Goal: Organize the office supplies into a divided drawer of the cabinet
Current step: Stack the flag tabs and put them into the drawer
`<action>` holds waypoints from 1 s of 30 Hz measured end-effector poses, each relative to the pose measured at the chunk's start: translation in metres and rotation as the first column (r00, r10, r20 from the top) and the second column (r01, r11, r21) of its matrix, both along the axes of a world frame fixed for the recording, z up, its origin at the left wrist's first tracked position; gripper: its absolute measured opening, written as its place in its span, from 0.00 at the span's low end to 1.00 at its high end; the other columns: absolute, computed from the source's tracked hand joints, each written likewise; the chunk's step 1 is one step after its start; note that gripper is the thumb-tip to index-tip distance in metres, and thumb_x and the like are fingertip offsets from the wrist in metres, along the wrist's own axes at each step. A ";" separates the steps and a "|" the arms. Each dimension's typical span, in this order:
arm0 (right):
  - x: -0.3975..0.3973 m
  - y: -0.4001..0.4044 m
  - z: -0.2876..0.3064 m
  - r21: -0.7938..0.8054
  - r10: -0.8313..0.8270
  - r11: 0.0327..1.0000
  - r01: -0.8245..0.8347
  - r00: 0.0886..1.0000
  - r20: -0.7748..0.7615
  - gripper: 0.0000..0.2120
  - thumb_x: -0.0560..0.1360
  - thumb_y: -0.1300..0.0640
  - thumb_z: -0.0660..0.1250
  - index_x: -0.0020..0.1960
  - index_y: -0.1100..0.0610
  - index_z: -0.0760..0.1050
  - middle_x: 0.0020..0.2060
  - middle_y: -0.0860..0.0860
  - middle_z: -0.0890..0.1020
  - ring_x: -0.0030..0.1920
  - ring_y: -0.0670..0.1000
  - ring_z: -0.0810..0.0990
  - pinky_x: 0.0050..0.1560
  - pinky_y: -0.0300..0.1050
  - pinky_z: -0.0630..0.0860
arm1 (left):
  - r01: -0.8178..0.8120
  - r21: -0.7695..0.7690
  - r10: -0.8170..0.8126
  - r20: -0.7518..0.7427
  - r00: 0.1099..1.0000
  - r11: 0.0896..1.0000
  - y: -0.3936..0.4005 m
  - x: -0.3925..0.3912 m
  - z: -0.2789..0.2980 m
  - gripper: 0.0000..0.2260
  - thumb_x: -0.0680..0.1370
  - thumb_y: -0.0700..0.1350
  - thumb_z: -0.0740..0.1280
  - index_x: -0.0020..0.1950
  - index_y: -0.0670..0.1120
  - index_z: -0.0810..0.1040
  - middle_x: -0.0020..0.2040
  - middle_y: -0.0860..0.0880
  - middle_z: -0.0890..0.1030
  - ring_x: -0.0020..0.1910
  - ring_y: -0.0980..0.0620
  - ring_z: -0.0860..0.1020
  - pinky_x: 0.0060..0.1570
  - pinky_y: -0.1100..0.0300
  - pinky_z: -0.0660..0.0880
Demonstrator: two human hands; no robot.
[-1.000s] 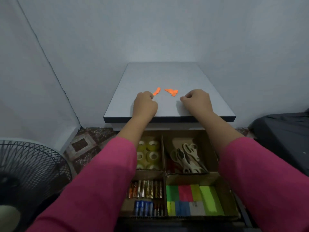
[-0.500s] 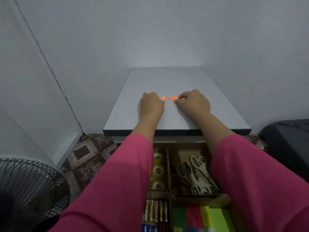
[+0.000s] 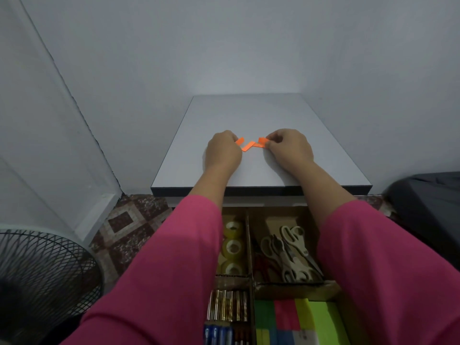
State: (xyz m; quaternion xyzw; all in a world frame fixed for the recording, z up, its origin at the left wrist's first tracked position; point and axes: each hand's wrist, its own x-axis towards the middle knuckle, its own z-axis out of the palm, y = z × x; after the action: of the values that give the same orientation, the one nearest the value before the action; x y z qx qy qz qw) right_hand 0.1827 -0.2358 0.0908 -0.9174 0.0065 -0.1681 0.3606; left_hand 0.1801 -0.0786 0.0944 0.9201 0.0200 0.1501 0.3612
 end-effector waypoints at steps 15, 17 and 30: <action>0.001 0.002 0.001 -0.100 0.032 0.994 -0.037 0.998 -0.055 0.09 0.74 0.46 0.67 0.49 0.49 0.80 0.48 0.49 0.81 0.53 0.52 0.76 0.55 0.52 0.76 | 0.071 0.109 -0.072 0.007 0.997 0.992 -0.003 -0.006 0.002 0.06 0.78 0.48 0.66 0.51 0.47 0.78 0.50 0.48 0.79 0.52 0.47 0.74 0.52 0.49 0.75; -0.001 0.002 0.001 -0.082 0.036 0.996 -0.040 0.998 -0.050 0.05 0.74 0.47 0.67 0.46 0.47 0.77 0.47 0.48 0.80 0.53 0.52 0.76 0.56 0.51 0.75 | 0.082 0.063 -0.082 0.005 0.997 0.995 -0.002 -0.008 0.004 0.04 0.78 0.47 0.65 0.48 0.48 0.76 0.48 0.49 0.79 0.49 0.48 0.76 0.50 0.50 0.76; -0.083 0.004 0.009 -0.018 0.120 0.992 -0.122 0.990 -0.078 0.10 0.77 0.51 0.67 0.54 0.56 0.80 0.47 0.50 0.81 0.47 0.47 0.76 0.46 0.38 0.69 | 0.286 -0.252 -0.305 -0.039 0.952 0.925 0.004 -0.069 0.003 0.02 0.76 0.45 0.69 0.45 0.53 0.80 0.44 0.55 0.80 0.47 0.54 0.78 0.53 0.53 0.77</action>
State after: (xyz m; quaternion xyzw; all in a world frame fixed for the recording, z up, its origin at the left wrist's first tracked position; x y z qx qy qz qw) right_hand 0.0999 -0.2320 0.0996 -0.9260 -0.0374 -0.1108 0.3590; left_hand 0.1109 -0.0744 0.0973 0.8665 -0.0866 0.0548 0.4886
